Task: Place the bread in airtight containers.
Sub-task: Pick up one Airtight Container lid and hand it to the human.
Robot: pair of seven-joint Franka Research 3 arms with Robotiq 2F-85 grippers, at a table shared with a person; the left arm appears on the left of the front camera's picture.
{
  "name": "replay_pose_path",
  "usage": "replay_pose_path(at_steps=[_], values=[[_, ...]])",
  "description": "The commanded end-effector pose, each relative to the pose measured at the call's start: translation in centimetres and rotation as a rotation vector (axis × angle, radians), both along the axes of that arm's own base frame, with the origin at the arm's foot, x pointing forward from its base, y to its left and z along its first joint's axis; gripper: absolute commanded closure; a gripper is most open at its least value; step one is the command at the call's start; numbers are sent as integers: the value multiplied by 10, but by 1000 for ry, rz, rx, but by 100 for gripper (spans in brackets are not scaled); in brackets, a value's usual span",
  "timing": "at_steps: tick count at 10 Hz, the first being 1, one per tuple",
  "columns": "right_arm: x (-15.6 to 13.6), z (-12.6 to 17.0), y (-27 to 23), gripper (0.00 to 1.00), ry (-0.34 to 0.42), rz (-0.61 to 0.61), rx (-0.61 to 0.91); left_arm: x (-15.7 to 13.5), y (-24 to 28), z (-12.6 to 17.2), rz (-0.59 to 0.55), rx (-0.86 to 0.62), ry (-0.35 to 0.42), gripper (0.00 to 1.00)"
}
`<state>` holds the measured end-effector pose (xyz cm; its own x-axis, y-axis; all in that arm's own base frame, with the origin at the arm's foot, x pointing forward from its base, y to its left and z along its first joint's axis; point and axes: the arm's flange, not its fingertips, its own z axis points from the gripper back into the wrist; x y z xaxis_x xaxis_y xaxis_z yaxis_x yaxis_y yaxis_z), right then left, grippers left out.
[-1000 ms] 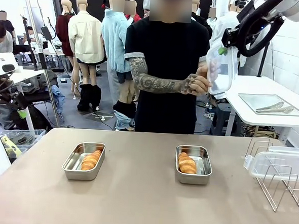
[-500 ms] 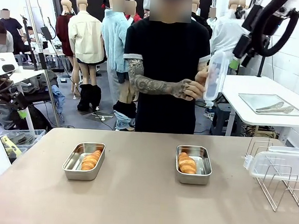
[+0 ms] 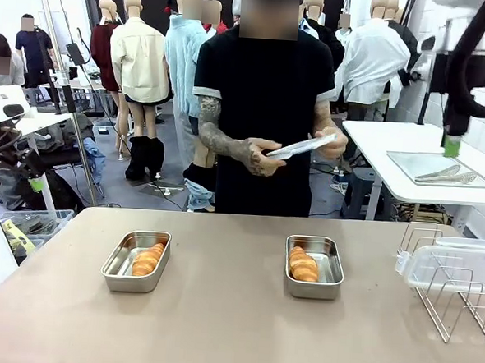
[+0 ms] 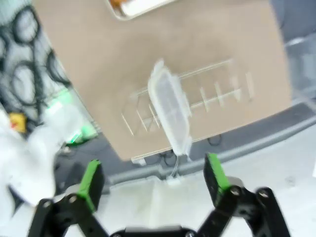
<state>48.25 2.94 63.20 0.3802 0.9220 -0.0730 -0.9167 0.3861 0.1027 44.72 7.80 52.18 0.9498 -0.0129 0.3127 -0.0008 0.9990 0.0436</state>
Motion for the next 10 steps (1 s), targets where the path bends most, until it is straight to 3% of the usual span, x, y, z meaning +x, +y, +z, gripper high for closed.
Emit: replay_pose_path(at_steps=[1,3,6,8,10], values=[[-32,-27,-14,0,7,234,-86,-2,0,0,24,20,2,0],[-48,-50,-40,0,8,384,-146,-2,0,0,24,20,2,0],[-34,-70,-64,0,23,492,-47,-2,0,0,24,20,2,0],[-11,-85,-68,0,48,389,58,-2,0,0,24,20,2,0],[-11,-97,-71,0,54,379,93,-2,0,0,24,20,2,0]])
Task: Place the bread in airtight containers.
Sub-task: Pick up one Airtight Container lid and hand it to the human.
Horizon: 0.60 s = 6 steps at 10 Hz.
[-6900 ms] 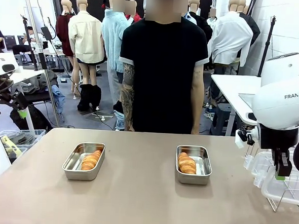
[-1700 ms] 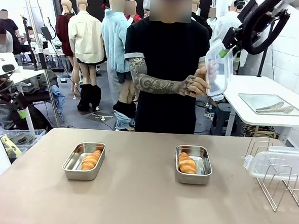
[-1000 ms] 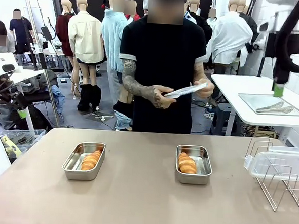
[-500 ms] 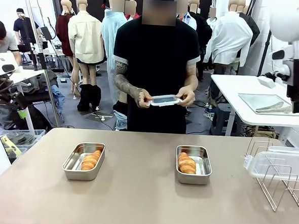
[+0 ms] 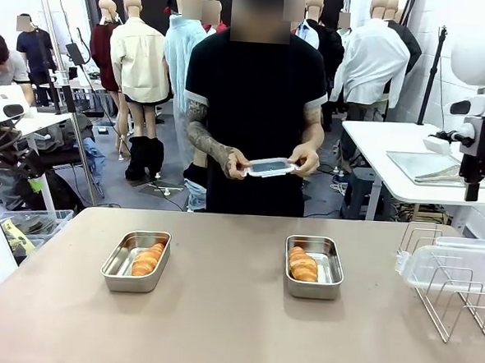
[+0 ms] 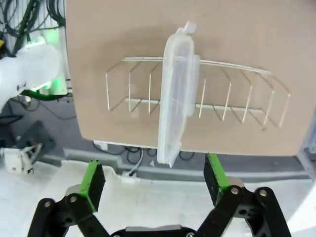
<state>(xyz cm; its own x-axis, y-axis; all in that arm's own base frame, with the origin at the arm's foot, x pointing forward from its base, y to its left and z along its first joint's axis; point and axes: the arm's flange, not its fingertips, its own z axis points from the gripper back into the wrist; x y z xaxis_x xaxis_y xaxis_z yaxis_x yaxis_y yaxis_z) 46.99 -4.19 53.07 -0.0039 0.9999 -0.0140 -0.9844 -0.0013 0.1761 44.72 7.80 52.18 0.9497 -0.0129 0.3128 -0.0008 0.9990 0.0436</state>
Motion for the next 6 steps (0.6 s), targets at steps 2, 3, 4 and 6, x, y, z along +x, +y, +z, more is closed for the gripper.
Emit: replay_pose_path(at_steps=[2,3,4,6], values=[[0,0,0,0,0,0,0,-2,0,0,24,20,2,0],[0,0,0,0,0,0,0,-2,0,0,24,20,2,0],[0,0,0,0,0,0,0,-2,0,0,24,20,2,0],[0,0,0,0,0,0,0,-2,0,0,24,20,2,0]])
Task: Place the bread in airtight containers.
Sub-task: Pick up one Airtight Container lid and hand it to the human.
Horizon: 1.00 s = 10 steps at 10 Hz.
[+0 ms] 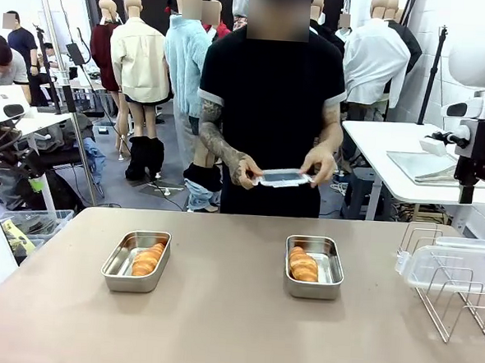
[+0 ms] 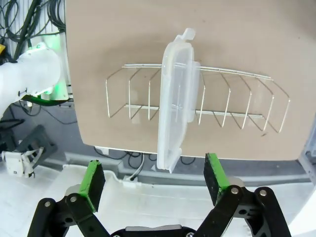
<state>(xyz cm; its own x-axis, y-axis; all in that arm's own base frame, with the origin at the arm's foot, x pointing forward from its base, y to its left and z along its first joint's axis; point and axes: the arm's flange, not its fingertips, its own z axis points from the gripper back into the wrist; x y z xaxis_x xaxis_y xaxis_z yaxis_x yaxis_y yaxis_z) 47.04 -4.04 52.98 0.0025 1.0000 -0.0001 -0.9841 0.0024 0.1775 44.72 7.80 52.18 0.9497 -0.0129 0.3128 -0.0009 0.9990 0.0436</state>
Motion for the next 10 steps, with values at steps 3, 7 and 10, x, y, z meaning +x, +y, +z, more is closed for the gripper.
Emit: replay_pose_path(at_steps=[3,7,10], values=[[-1,1,-2,0,-1,6,-14,-2,0,0,24,20,2,0],[-1,1,-2,0,-1,6,-14,-2,0,0,24,20,2,0],[-1,1,-2,0,-1,6,-14,-2,0,0,24,20,2,0]])
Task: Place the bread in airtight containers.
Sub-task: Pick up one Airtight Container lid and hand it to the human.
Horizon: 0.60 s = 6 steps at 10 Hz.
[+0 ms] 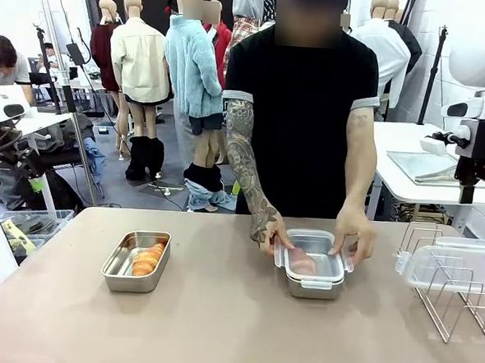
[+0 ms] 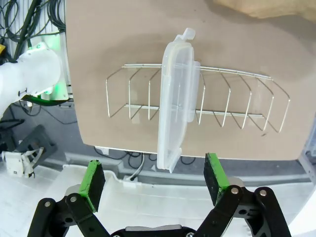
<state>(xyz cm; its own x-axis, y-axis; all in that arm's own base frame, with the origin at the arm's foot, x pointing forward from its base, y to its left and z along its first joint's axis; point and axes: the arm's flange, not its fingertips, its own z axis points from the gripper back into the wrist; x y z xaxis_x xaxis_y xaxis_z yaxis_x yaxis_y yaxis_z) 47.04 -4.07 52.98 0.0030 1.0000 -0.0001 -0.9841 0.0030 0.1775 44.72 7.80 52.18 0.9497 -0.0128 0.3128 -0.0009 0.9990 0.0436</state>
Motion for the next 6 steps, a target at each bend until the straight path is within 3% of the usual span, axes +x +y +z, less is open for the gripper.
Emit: replay_pose_path(at_steps=[1,6], values=[[-1,1,-1,0,-1,7,-14,-2,0,0,24,20,2,0],[-1,1,-1,0,-1,7,-14,-2,0,0,24,20,2,0]])
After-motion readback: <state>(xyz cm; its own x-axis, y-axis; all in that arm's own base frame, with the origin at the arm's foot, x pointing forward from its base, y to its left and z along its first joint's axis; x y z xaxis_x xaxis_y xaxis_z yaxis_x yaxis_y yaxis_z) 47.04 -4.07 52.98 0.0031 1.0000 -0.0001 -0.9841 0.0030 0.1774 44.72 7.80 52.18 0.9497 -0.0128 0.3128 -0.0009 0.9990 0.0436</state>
